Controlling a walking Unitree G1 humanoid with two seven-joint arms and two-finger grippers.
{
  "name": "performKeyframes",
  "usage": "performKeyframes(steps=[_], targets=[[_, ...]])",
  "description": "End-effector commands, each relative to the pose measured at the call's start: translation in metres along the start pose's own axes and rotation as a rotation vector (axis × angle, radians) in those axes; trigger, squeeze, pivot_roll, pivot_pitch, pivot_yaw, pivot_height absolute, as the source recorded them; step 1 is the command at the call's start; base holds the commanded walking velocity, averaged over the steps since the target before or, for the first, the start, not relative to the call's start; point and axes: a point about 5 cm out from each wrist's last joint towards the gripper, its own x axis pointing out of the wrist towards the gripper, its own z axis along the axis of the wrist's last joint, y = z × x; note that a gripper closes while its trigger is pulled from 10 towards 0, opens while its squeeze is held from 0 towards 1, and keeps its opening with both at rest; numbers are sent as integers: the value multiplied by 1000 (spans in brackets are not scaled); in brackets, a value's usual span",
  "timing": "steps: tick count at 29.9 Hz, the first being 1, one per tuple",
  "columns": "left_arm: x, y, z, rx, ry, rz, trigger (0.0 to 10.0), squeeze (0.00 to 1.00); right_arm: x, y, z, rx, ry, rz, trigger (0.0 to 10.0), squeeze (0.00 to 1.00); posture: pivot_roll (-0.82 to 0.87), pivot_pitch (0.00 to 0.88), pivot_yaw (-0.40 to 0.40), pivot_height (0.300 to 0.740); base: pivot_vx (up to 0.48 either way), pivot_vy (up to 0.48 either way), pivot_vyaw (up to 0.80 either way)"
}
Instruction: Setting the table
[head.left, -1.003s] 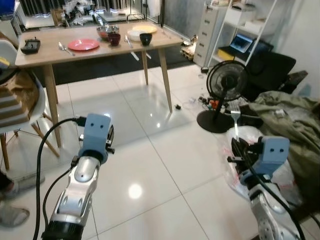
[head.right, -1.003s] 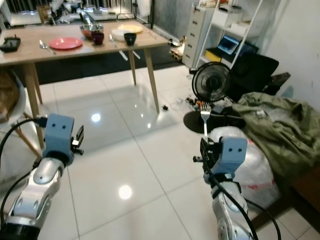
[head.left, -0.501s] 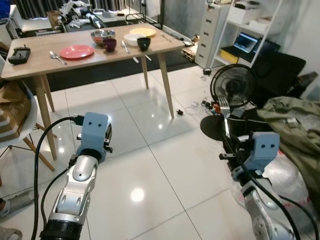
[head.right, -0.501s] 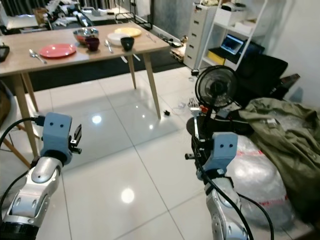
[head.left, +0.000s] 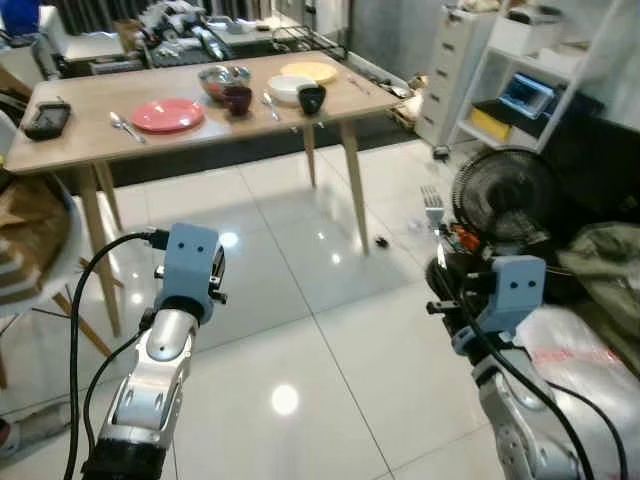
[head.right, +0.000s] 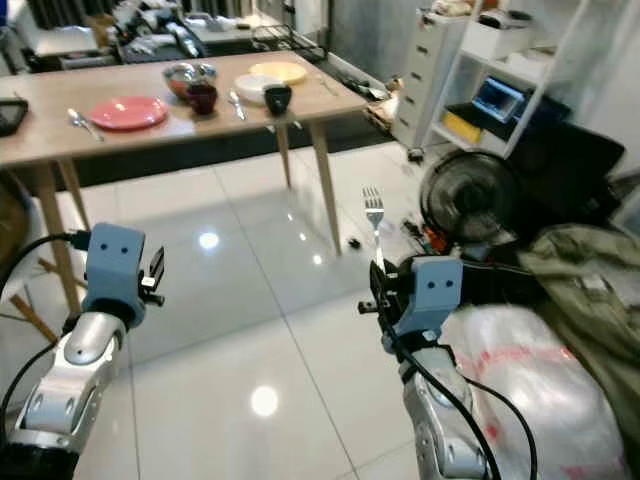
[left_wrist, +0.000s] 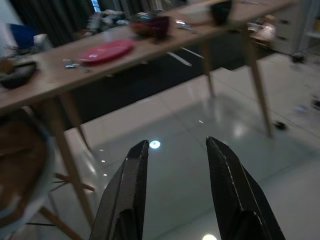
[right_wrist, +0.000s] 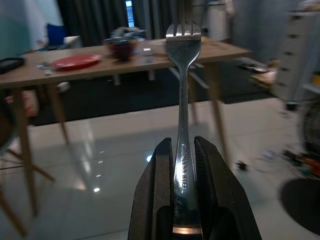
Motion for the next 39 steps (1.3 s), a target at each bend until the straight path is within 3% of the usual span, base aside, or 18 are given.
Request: performKeyframes(steps=[1, 39], targets=[[-2, 7, -6, 20, 26, 26, 10000, 0, 1, 8, -2, 16, 3, 25, 10000, 0, 58, 94, 67, 740, 465, 0, 650], [-2, 7, -5, 27, 19, 27, 10000, 0, 8, 19, 1, 28, -16, 84, 10000, 0, 73, 85, 62, 740, 464, 0, 17]])
